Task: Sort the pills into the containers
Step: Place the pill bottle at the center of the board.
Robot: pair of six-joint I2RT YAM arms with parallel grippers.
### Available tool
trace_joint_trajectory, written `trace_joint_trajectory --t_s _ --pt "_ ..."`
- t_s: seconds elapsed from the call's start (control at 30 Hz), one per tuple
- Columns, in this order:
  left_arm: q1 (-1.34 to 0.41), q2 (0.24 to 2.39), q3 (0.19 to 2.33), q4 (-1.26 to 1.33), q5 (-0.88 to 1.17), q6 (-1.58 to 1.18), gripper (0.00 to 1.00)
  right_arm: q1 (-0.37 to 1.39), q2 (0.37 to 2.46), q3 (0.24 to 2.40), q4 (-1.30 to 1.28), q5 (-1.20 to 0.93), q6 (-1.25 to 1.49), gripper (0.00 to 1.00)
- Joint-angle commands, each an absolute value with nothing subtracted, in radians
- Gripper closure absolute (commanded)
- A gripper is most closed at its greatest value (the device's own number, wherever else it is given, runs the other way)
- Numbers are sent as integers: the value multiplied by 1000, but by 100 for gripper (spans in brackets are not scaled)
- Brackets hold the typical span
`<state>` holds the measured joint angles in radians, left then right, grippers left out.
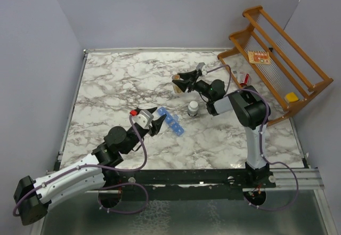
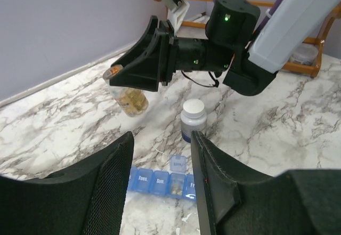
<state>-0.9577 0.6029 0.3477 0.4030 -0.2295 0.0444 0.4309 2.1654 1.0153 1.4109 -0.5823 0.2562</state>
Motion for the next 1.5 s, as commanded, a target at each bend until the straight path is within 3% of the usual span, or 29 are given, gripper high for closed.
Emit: trace_joint_trajectory --t_s 0.0,0.6,1.03,1.47 --pt "-960 644 369 447 -225 40 52 398 2139 1036 1477 -644 200 99" --pt "-959 723 397 447 -212 71 53 291 2322 1154 1464 -607 204 99" --pt "-957 735 397 448 -198 76 54 279 2310 1062 1518 -600 177 99" --pt "-956 721 394 448 -184 70 54 268 2274 1065 1398 -604 261 99"
